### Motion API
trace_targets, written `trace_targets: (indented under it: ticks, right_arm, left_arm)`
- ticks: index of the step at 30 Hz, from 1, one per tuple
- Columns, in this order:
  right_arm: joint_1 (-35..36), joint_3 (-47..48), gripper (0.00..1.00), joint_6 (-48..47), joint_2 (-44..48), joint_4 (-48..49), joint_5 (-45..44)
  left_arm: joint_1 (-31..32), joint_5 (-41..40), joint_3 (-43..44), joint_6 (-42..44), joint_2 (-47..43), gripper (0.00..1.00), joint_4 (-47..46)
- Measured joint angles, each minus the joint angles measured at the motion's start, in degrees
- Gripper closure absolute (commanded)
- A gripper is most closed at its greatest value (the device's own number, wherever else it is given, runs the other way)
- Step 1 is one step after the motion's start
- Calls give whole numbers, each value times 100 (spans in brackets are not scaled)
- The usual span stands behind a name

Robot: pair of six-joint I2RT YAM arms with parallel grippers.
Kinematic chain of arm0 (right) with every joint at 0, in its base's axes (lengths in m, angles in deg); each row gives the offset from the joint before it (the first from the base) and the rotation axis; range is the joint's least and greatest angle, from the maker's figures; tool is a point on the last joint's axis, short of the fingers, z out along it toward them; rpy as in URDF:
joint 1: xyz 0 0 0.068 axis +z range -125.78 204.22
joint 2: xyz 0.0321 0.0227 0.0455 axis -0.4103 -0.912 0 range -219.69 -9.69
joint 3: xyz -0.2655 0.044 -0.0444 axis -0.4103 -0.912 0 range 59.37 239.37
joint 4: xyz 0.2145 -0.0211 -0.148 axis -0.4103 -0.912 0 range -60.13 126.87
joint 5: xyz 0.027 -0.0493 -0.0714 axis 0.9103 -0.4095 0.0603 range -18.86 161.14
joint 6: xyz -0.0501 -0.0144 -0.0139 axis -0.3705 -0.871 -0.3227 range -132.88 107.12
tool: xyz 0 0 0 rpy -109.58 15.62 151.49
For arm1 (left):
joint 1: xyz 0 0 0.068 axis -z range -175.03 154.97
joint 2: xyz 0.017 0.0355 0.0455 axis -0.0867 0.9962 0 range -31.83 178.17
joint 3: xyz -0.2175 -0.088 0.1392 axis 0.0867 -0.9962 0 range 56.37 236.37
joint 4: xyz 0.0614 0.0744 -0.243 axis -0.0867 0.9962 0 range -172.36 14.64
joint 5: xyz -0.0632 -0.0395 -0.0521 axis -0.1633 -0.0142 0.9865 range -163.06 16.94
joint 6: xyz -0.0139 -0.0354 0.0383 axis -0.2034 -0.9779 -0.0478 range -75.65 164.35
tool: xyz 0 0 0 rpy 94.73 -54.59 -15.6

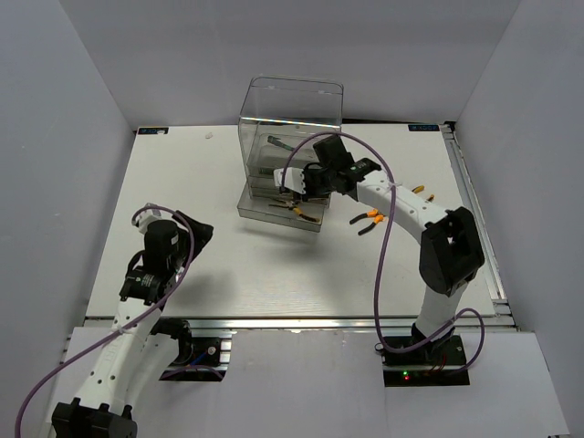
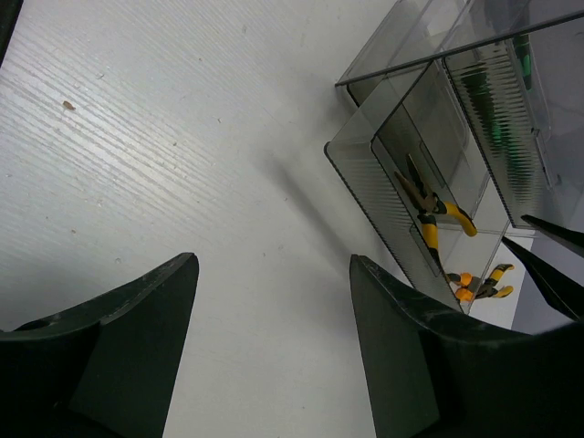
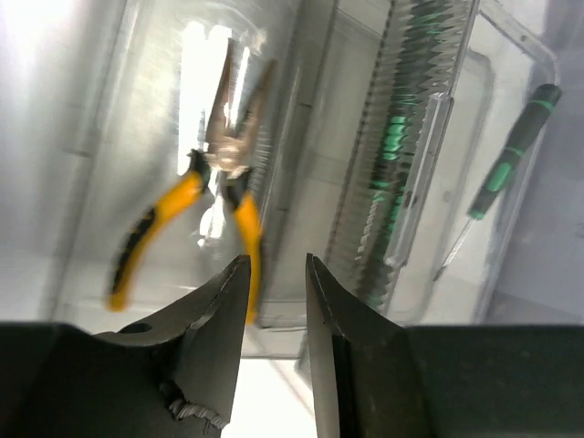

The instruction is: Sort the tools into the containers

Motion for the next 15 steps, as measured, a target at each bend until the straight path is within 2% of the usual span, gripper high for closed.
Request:
trace_targets:
  ticks: [4,7,9,12,15]
  right_arm:
    - [-114,203,66,413,199,-455,490]
    - [-520,553,67,407,376,-1082,1443]
    - [-990,597,64,149,610,-1585,2103]
    - [-2009,490,56,-728,966,-2516,2822]
    - [-2638,74,52,-1311,1113,-2983,2887]
  left_arm:
    - [0,2,0,31,85,22,-50]
    - [0,7,0,52,125,22,-109]
    - [0,11,0,59,149,22,-144]
    - [0,61,-4,61,197,22,-210]
    - [0,142,-39,57,280,22,-310]
